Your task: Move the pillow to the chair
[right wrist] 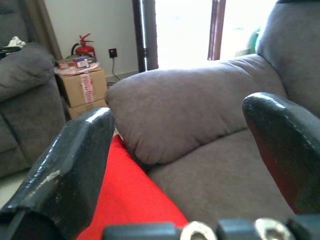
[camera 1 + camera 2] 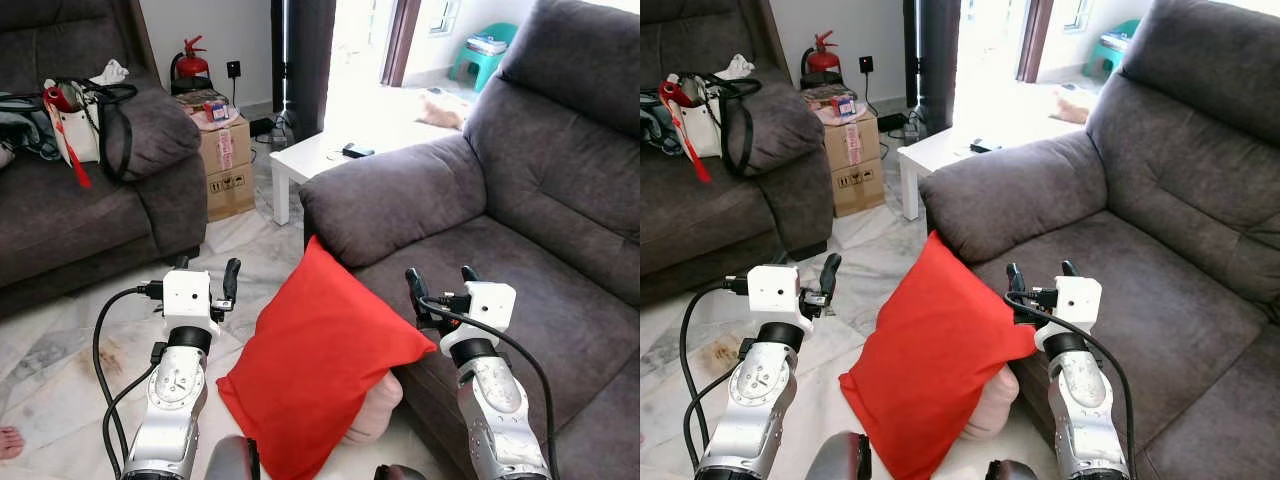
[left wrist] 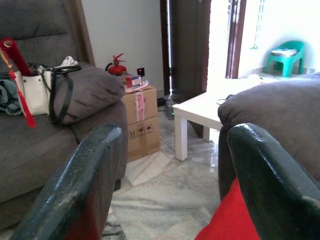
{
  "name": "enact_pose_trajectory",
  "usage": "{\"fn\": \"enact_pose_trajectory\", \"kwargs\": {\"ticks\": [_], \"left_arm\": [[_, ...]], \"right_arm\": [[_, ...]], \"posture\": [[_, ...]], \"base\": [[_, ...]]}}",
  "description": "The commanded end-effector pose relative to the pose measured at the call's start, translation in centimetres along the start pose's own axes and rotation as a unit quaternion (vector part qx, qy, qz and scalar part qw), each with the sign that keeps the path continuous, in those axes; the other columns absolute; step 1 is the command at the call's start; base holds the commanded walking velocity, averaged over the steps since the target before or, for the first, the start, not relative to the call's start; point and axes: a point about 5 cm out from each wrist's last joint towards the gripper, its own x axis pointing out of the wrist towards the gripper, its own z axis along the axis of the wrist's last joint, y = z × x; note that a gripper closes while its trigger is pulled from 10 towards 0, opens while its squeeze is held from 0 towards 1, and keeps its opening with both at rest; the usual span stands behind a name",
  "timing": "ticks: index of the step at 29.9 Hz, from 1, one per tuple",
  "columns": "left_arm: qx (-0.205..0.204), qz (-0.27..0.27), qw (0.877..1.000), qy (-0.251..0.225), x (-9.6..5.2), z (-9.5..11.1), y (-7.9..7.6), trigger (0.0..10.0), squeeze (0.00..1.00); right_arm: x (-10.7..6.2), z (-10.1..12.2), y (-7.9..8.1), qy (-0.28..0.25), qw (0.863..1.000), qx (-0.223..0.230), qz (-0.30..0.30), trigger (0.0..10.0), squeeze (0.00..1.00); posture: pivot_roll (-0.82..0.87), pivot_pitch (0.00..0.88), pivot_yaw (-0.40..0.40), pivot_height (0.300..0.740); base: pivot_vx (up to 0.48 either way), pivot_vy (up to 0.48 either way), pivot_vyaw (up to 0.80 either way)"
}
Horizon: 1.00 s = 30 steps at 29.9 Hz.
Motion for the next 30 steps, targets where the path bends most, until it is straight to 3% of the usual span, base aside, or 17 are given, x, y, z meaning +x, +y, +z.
{"fn": "enact_pose_trajectory", "kwargs": {"ticks": [1,4,23,30], "left_arm": [[0.000,0.002,1.000,0.002,0.11,-0.06,0.09,10.0,0.00],[0.000,0.001,1.000,0.003,0.09,-0.07,0.05,10.0,0.00],[-0.005,-0.012,1.000,0.017,-0.17,-0.47,-0.34,10.0,0.00],[-0.006,-0.034,0.999,0.020,-0.23,-0.62,-0.75,10.0,0.00]], "right_arm": [[0.26,0.38,0.41,-0.007,1.000,-0.008,0.013,10.0,0.00],[0.18,0.18,0.41,-0.001,1.000,-0.003,0.011,10.0,0.00],[0.18,-0.24,-0.33,0.014,1.000,0.021,-0.015,10.0,0.00],[0.25,-0.26,-0.33,0.015,1.000,0.019,-0.013,10.0,0.00]], "posture": [[0.05,0.000,-0.056,0.628],[0.05,0.000,-0.057,0.628],[0.06,0.000,-0.060,0.628],[0.06,0.000,-0.062,0.628]], "base": [[0.300,0.000,0.80],[0.300,0.000,0.57],[0.298,0.000,0.00],[0.206,0.000,-0.78]]}}
